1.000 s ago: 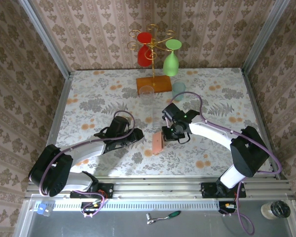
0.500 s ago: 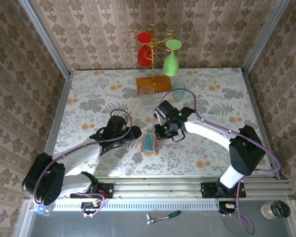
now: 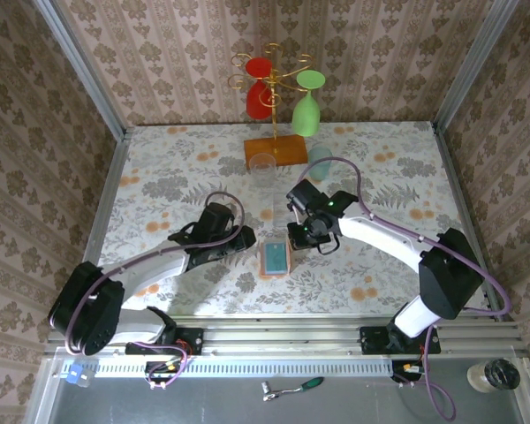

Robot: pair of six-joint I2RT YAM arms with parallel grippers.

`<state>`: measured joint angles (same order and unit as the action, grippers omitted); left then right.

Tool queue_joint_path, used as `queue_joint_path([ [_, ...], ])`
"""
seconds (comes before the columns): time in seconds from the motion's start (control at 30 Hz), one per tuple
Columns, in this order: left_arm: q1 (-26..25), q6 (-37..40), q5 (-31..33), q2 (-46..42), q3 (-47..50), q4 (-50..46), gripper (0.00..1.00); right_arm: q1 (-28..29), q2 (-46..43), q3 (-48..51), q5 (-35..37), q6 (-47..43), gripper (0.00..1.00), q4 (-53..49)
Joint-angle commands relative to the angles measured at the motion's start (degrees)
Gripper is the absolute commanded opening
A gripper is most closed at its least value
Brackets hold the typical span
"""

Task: Take the credit cards out of the card holder

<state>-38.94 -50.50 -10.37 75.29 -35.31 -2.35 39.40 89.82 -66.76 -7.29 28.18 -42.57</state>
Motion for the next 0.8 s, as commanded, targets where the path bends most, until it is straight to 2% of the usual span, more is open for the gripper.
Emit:
queue_joint_path([
  [0.0,-0.77,0.33,0.74,1.96,-1.07,-0.01,0.34,-1.28,-1.58,1.97,2.70,-1.33,0.10,-2.90],
  [0.37,-3.71,-0.47,-0.54,6.74,-3.05,0.94,0.23,-3.62,0.60,8.14,4.34,-1.09,0.10,-0.32],
  [0.77,-4.37,-0.82,-2.27,10.58,-4.20,0.12,0.18,-3.97,4.96,9.94,4.48,-1.02,0.10,4.31],
])
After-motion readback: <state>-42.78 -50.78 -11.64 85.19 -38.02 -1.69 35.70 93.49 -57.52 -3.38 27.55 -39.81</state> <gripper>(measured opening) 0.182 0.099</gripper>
